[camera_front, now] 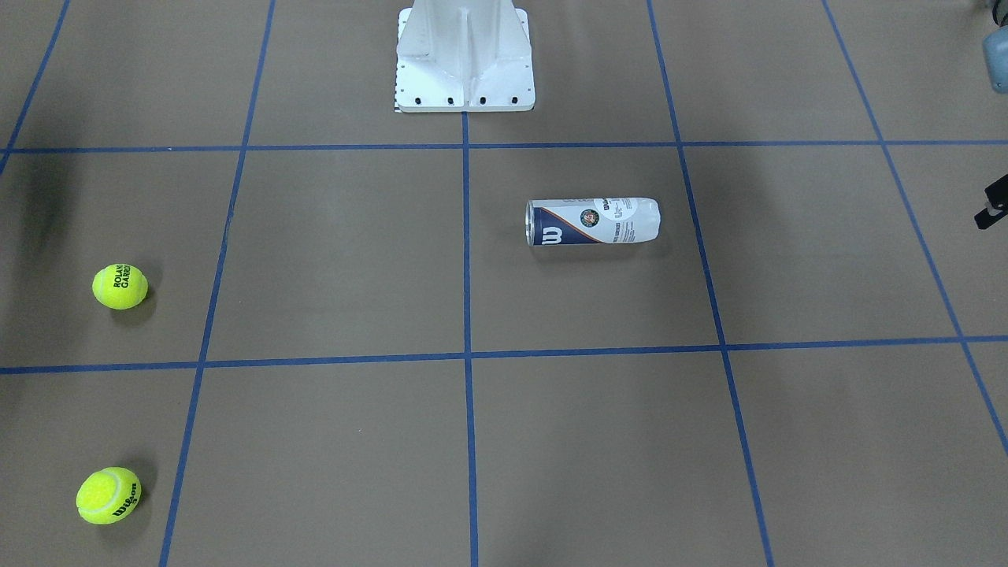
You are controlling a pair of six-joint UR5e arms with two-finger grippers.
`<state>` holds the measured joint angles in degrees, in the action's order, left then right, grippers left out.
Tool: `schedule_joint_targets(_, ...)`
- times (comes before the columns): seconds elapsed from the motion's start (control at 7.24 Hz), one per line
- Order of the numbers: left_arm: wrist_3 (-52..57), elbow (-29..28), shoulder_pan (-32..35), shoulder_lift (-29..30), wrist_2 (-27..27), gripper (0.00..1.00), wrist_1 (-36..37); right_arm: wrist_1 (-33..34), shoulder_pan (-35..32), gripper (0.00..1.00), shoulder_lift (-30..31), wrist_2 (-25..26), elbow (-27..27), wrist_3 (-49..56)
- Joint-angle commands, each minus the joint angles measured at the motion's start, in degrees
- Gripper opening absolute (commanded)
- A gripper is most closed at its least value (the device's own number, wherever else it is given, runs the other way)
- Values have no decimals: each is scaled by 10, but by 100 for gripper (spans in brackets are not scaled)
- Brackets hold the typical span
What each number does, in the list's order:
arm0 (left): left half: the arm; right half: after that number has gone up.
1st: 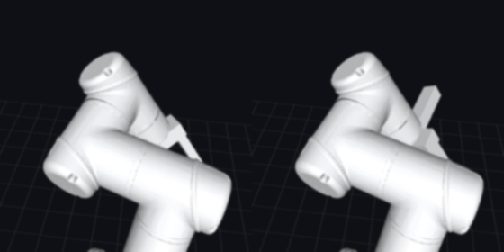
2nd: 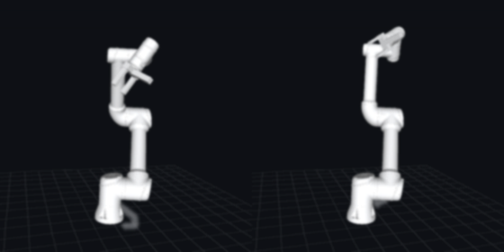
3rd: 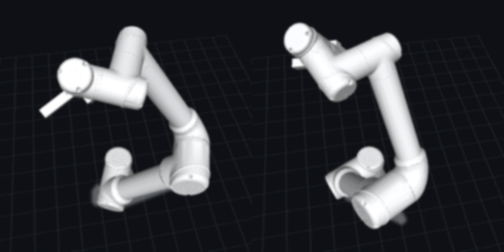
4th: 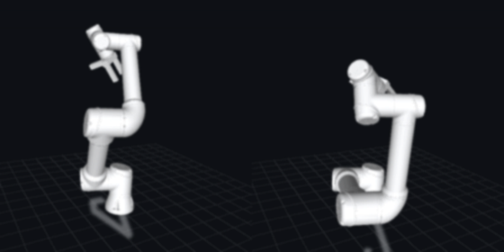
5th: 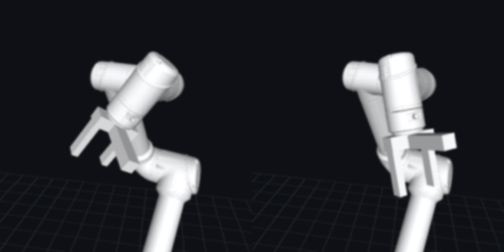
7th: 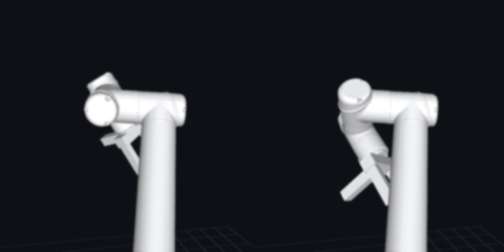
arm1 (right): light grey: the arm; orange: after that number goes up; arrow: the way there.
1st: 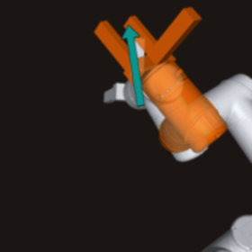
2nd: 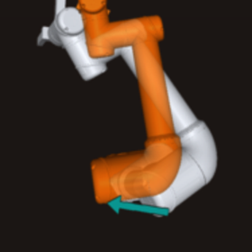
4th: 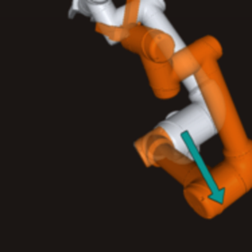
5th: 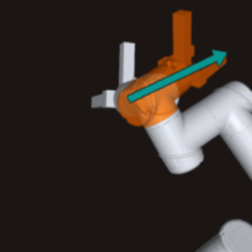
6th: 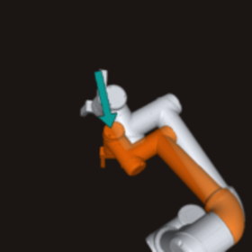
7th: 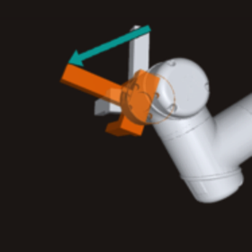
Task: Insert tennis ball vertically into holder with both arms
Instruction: 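Move the left gripper toward the clear tennis-ball can lying on the table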
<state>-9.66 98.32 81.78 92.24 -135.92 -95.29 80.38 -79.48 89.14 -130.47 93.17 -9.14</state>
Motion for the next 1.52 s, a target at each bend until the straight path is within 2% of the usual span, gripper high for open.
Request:
schedule_joint_targets(0.0, 1, 4, 0, 0, -7, 100, 3, 18, -2, 99, -3, -23, -1, 3)
schedule_joint_targets(0.55, 3, 10, -9, -20, -51, 100, -30, 16, -2, 99, 1, -16, 4, 4)
schedule_joint_targets(0.69, 0, 21, -23, -24, -52, 100, -48, 16, -1, 99, 2, -16, 5, 4)
schedule_joint_targets(0.83, -24, 47, -75, -17, -50, 100, -47, 16, -1, 99, 3, -16, 4, 4)
schedule_joint_targets(0.97, -33, 66, -133, 10, -44, 100, -47, 15, -1, 99, 3, -17, 3, 3)
schedule_joint_targets(1.11, -32, 75, -151, 50, -45, 99, -49, 14, -1, 99, 3, -18, 2, 4)
schedule_joint_targets(1.24, -33, 94, -170, 72, -45, 89, -49, 14, -1, 99, 2, -18, 1, 4)
schedule_joint_targets(1.38, -33, 100, -189, 111, -44, 96, -49, 14, -1, 99, 2, -21, 1, 3)
